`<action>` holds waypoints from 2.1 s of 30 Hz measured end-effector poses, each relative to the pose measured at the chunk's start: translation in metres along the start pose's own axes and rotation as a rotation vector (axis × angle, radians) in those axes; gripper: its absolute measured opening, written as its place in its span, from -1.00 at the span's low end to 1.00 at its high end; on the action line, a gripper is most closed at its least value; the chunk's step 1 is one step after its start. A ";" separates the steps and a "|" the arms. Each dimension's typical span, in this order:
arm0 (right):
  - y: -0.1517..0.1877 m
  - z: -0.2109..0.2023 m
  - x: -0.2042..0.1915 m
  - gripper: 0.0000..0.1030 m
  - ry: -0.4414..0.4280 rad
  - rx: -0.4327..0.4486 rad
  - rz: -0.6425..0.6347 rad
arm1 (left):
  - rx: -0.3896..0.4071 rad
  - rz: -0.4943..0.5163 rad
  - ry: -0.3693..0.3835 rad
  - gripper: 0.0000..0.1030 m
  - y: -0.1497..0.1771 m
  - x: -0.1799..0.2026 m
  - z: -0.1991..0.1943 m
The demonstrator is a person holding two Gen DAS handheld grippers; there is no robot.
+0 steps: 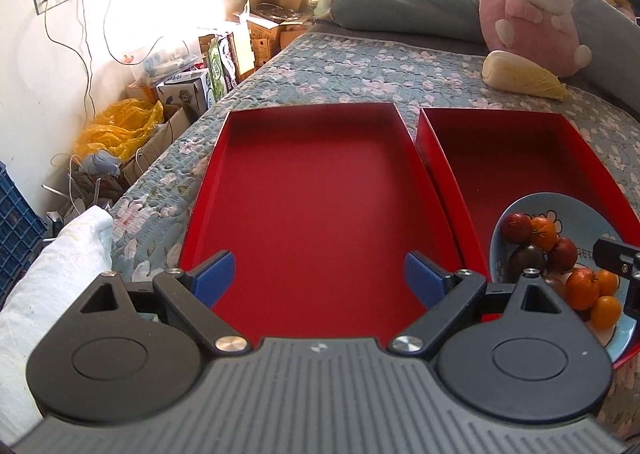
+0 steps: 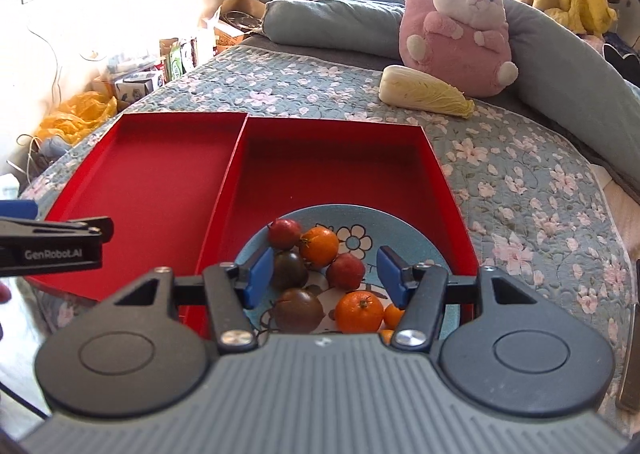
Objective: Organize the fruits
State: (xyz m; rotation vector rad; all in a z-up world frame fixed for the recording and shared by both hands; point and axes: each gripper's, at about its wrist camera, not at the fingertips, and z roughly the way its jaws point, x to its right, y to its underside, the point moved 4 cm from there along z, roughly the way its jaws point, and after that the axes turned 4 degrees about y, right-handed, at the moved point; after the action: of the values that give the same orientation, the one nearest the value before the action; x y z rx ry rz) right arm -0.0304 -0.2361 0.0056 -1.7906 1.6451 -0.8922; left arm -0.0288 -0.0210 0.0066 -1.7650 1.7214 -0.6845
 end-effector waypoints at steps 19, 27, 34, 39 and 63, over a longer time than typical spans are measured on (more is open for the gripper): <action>0.044 -0.008 0.040 0.16 -0.084 -0.040 -0.001 | 0.067 0.141 0.261 1.00 0.005 0.046 -0.019; 0.047 -0.013 0.051 0.17 -0.037 -0.062 0.005 | 0.036 0.223 0.317 1.00 0.009 0.105 -0.017; 0.058 -0.024 0.063 0.17 -0.020 -0.083 0.007 | 0.024 0.245 0.353 1.00 0.013 0.123 -0.016; 0.065 -0.028 0.063 0.17 -0.020 -0.091 0.006 | 0.021 0.269 0.366 1.00 0.017 0.126 -0.019; 0.066 -0.034 0.058 0.17 -0.039 -0.087 -0.009 | 0.028 0.289 0.370 1.00 0.020 0.127 -0.025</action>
State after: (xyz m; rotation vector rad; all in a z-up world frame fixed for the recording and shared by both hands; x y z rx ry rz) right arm -0.0965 -0.2994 -0.0173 -1.8629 1.6758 -0.7954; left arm -0.0552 -0.1494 0.0059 -1.3904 2.1449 -0.9416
